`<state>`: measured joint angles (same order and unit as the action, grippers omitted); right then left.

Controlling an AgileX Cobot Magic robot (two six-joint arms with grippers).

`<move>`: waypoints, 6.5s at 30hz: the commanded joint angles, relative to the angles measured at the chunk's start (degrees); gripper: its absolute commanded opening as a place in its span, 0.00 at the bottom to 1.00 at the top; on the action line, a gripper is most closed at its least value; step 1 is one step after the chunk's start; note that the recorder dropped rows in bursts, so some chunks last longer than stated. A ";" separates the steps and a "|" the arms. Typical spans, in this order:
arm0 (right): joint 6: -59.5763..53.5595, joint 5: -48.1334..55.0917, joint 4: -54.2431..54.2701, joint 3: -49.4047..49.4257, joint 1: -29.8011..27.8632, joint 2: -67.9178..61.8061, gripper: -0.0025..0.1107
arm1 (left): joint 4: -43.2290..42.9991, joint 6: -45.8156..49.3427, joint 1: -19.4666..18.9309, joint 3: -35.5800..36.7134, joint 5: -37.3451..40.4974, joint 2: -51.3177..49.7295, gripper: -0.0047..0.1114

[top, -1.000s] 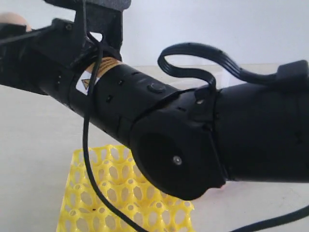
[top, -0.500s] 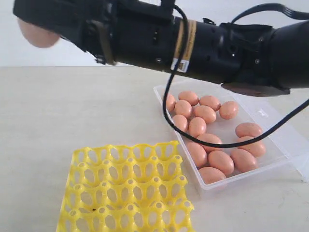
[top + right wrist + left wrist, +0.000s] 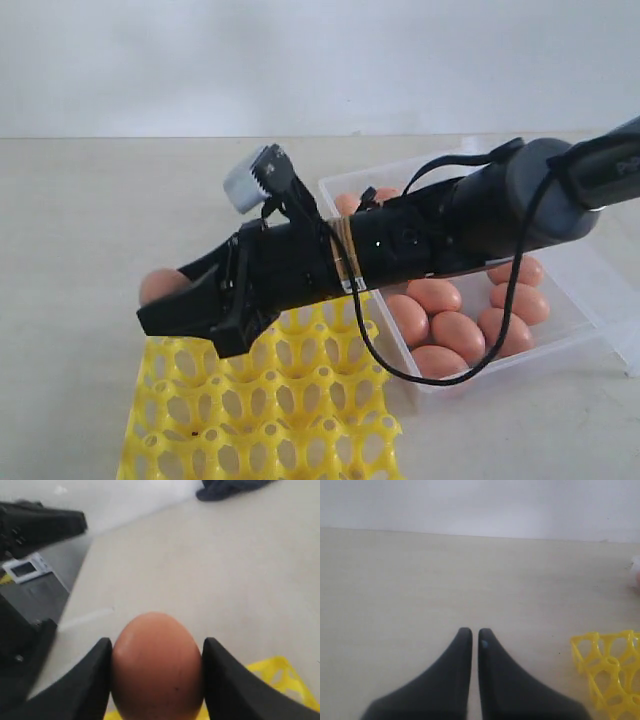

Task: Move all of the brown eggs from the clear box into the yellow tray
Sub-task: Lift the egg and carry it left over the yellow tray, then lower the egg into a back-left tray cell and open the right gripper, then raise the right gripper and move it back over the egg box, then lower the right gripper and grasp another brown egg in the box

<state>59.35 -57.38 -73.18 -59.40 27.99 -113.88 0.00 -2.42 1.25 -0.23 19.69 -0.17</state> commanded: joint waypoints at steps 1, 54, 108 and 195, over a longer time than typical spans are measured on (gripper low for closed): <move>-6.21 6.94 1.29 -3.61 -0.06 -4.13 0.02 | 0.00 0.24 0.03 0.23 -0.38 0.17 0.08; 7.53 13.21 -15.26 -16.68 -0.06 -12.60 0.46 | 0.00 0.24 0.03 0.23 -0.38 0.17 0.08; -42.77 96.09 33.95 0.47 -7.08 39.51 0.02 | 0.00 0.24 0.03 0.23 -0.38 0.17 0.08; -80.21 119.72 89.13 -33.23 -15.48 -0.59 0.02 | 0.00 0.24 0.03 0.23 -0.38 0.17 0.08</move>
<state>-22.53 63.44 15.67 -92.51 12.64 -116.10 0.00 -2.42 1.25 -0.23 19.69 -0.17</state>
